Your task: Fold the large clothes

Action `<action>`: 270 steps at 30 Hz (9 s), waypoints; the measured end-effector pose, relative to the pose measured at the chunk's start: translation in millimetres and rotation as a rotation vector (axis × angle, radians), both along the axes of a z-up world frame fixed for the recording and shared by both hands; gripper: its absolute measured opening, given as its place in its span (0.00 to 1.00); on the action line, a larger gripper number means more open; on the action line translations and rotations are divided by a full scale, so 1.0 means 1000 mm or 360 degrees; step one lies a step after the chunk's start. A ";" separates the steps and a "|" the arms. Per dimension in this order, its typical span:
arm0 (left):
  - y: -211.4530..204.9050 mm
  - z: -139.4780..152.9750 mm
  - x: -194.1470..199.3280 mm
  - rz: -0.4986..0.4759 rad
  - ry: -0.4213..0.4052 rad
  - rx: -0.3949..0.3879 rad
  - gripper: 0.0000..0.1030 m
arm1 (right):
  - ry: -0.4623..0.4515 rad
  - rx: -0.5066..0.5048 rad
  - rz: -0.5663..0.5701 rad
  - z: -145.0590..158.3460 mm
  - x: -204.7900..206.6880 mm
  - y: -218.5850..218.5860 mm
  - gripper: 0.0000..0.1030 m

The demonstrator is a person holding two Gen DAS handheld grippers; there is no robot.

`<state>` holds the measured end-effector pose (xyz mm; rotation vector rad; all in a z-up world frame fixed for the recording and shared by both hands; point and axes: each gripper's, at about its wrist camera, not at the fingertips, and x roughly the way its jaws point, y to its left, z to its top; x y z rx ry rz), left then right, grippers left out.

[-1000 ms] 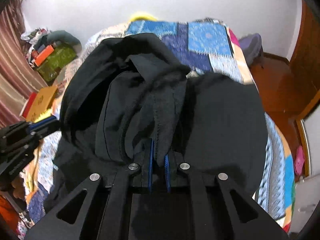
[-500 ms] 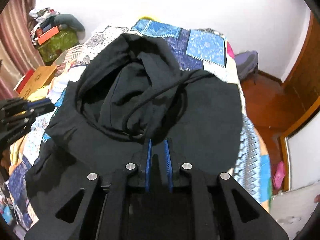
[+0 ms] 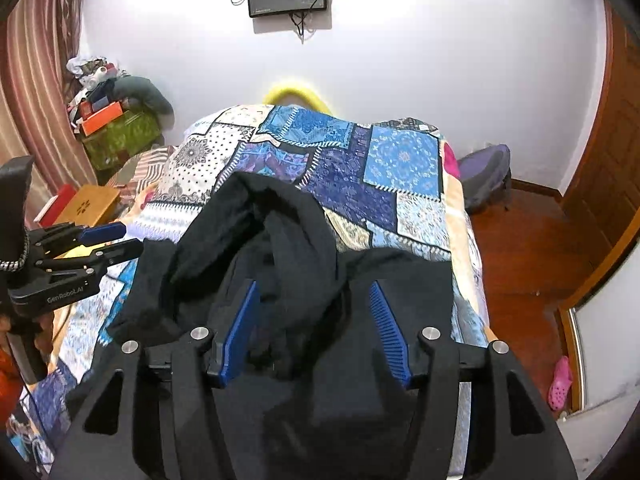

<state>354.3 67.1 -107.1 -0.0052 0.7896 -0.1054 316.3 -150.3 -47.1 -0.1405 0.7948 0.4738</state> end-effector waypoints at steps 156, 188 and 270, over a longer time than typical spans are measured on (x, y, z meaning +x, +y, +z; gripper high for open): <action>0.183 -0.210 0.014 0.0618 0.0591 -0.1118 0.35 | 0.0769 0.0492 -0.0381 -0.115 0.094 -0.117 0.53; 0.183 -0.141 0.048 0.0732 0.0398 -0.0512 0.08 | 0.0235 0.0009 -0.0326 -0.067 0.099 -0.040 0.10; 0.143 -0.192 -0.197 0.0639 0.0705 -0.0711 0.25 | 0.0851 0.0328 -0.0073 -0.115 -0.071 -0.141 0.30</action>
